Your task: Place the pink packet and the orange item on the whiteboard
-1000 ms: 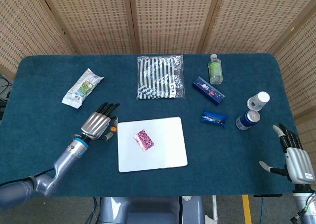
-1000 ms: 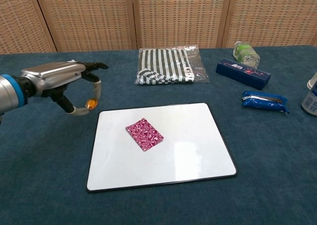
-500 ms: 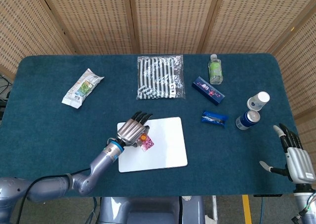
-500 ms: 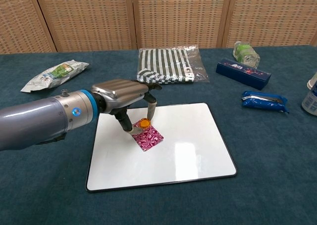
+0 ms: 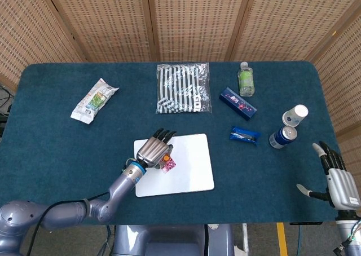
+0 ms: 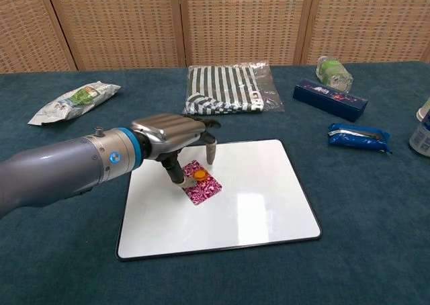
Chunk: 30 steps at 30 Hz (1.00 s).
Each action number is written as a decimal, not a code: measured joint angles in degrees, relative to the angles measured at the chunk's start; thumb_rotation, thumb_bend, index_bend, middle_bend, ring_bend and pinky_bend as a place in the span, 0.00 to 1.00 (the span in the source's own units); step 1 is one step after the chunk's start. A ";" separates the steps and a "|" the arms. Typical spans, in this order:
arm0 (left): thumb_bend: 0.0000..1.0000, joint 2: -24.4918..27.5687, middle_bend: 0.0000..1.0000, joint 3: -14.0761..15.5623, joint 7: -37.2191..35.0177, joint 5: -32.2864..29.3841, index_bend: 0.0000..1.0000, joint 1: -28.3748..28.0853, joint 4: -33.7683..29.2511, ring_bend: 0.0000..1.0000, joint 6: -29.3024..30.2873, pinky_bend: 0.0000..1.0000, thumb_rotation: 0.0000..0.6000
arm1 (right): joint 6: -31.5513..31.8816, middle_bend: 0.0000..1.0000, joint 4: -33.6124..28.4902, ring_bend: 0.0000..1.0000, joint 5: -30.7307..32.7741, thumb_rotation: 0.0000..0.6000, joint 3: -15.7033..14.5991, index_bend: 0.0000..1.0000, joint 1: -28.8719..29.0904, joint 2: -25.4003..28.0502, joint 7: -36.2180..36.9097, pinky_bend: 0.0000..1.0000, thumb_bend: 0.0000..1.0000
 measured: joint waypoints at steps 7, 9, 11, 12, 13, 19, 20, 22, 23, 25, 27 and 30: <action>0.29 1.98 0.00 0.58 0.81 -1.30 0.11 -0.02 -2.97 0.00 0.91 0.00 1.00 | 0.09 0.00 0.04 0.00 -0.02 1.00 0.00 0.00 -0.03 -0.05 -0.06 0.00 0.05; 0.29 2.74 0.00 0.69 0.94 -1.37 0.09 0.09 -4.06 0.00 1.44 0.00 1.00 | 0.14 0.00 0.07 0.00 -0.06 1.00 0.00 0.00 -0.05 -0.05 -0.01 0.00 0.05; 0.26 3.94 0.00 0.86 0.92 -0.94 0.04 0.44 -5.67 0.00 2.48 0.00 1.00 | 0.19 0.00 0.10 0.00 -0.10 1.00 -0.01 0.00 -0.06 -0.07 0.00 0.00 0.05; 0.25 4.57 0.00 0.95 0.84 -0.47 0.03 0.68 -6.47 0.00 3.14 0.00 1.00 | 0.19 0.00 0.13 0.00 -0.10 1.00 -0.01 0.00 -0.06 -0.08 -0.04 0.00 0.05; 0.22 5.56 0.00 1.12 0.62 0.47 0.01 1.15 -7.64 0.00 4.23 0.00 1.00 | 0.19 0.00 0.18 0.00 -0.10 1.00 -0.01 0.00 -0.06 -0.09 -0.05 0.00 0.05; 0.06 13.18 0.00 3.46 -1.88 8.39 0.00 6.36 -14.28 0.00 13.62 0.00 1.00 | 0.22 0.00 0.28 0.00 -0.20 1.00 -0.04 0.00 -0.05 -0.11 -0.18 0.00 0.05; 0.05 14.59 0.00 4.08 -2.54 9.73 0.00 7.62 -15.12 0.00 15.57 0.00 1.00 | 0.26 0.00 0.26 0.00 -0.23 1.00 -0.05 0.00 -0.06 -0.12 -0.31 0.00 0.05; 0.04 17.89 0.00 5.79 -4.50 12.79 0.00 11.09 -16.62 0.00 20.58 0.00 1.00 | 0.37 0.00 0.21 0.00 -0.28 1.00 -0.08 0.00 -0.10 -0.16 -0.52 0.00 0.05; 0.04 19.25 0.00 6.59 -5.51 14.00 0.00 12.77 -17.05 0.00 22.89 0.00 1.00 | 0.43 0.00 0.17 0.00 -0.30 1.00 -0.09 0.00 -0.12 -0.18 -0.63 0.00 0.05; 0.04 21.97 0.00 8.32 -7.55 16.28 0.00 16.91 -17.42 0.00 28.57 0.00 1.00 | 0.49 0.00 0.12 0.00 -0.31 1.00 -0.10 0.00 -0.14 -0.22 -0.93 0.00 0.05; 0.04 23.65 0.00 9.68 -8.67 17.51 0.00 20.72 -17.13 0.00 33.77 0.00 1.00 | 0.64 0.00 0.07 0.00 -0.35 1.00 -0.11 0.00 -0.18 -0.29 -1.51 0.00 0.05; 0.04 25.83 0.00 11.96 -12.00 18.92 0.00 27.97 -16.41 0.00 41.81 0.00 1.00 | 1.22 0.00 -0.05 0.00 -0.41 1.00 -0.09 0.00 -0.34 -0.53 -2.50 0.00 0.05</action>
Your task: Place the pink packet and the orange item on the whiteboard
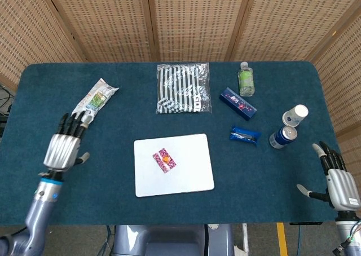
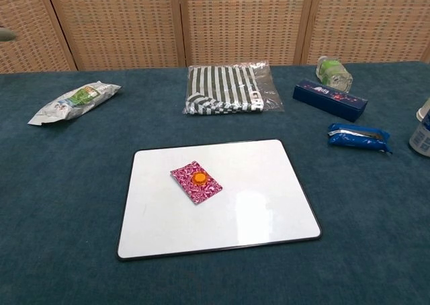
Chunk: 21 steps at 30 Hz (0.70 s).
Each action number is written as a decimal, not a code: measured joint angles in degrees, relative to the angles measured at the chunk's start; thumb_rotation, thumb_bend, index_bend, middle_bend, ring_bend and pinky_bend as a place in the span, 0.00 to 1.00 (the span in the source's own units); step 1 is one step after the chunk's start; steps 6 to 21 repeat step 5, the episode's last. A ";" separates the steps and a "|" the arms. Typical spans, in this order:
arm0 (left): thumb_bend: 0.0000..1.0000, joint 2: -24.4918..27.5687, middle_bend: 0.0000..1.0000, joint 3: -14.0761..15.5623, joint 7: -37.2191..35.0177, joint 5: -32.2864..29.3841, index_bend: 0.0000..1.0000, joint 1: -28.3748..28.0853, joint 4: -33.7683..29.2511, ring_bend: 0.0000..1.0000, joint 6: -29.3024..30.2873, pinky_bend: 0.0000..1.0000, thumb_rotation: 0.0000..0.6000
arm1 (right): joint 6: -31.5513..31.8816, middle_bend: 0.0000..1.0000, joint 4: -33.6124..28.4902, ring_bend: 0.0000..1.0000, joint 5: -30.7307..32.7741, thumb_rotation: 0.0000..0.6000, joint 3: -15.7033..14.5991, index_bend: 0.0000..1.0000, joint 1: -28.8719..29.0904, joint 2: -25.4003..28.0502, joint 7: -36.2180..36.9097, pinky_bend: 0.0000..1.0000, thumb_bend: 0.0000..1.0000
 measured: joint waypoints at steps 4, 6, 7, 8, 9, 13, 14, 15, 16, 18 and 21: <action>0.04 2.45 0.00 2.82 -8.76 1.41 0.00 7.51 1.54 0.00 4.53 0.00 1.00 | 0.45 0.00 -0.16 0.00 0.10 1.00 0.09 0.00 -0.17 -0.31 -0.96 0.00 0.05; 0.04 2.86 0.00 3.36 -10.86 1.81 0.00 8.45 2.12 0.00 4.88 0.00 1.00 | 0.56 0.00 -0.18 0.00 0.15 1.00 0.13 0.00 -0.20 -0.41 -1.23 0.00 0.05; 0.04 2.86 0.00 3.36 -10.86 1.81 0.00 8.45 2.12 0.00 4.88 0.00 1.00 | 0.56 0.00 -0.18 0.00 0.15 1.00 0.13 0.00 -0.20 -0.41 -1.23 0.00 0.05; 0.04 2.86 0.00 3.36 -10.86 1.81 0.00 8.45 2.12 0.00 4.88 0.00 1.00 | 0.56 0.00 -0.18 0.00 0.15 1.00 0.13 0.00 -0.20 -0.41 -1.23 0.00 0.05; 0.04 2.86 0.00 3.36 -10.86 1.81 0.00 8.45 2.12 0.00 4.88 0.00 1.00 | 0.56 0.00 -0.18 0.00 0.15 1.00 0.13 0.00 -0.20 -0.41 -1.23 0.00 0.05; 0.04 2.86 0.00 3.36 -10.86 1.81 0.00 8.45 2.12 0.00 4.88 0.00 1.00 | 0.56 0.00 -0.18 0.00 0.15 1.00 0.13 0.00 -0.20 -0.41 -1.23 0.00 0.05; 0.04 2.86 0.00 3.36 -10.86 1.81 0.00 8.45 2.12 0.00 4.88 0.00 1.00 | 0.56 0.00 -0.18 0.00 0.15 1.00 0.13 0.00 -0.20 -0.41 -1.23 0.00 0.05; 0.04 2.86 0.00 3.36 -10.86 1.81 0.00 8.45 2.12 0.00 4.88 0.00 1.00 | 0.56 0.00 -0.18 0.00 0.15 1.00 0.13 0.00 -0.20 -0.41 -1.23 0.00 0.05; 0.04 2.86 0.00 3.36 -10.86 1.81 0.00 8.45 2.12 0.00 4.88 0.00 1.00 | 0.56 0.00 -0.18 0.00 0.15 1.00 0.13 0.00 -0.20 -0.41 -1.23 0.00 0.05; 0.04 2.86 0.00 3.36 -10.86 1.81 0.00 8.45 2.12 0.00 4.88 0.00 1.00 | 0.56 0.00 -0.18 0.00 0.15 1.00 0.13 0.00 -0.20 -0.41 -1.23 0.00 0.05; 0.04 2.86 0.00 3.36 -10.86 1.81 0.00 8.45 2.12 0.00 4.88 0.00 1.00 | 0.56 0.00 -0.18 0.00 0.15 1.00 0.13 0.00 -0.20 -0.41 -1.23 0.00 0.05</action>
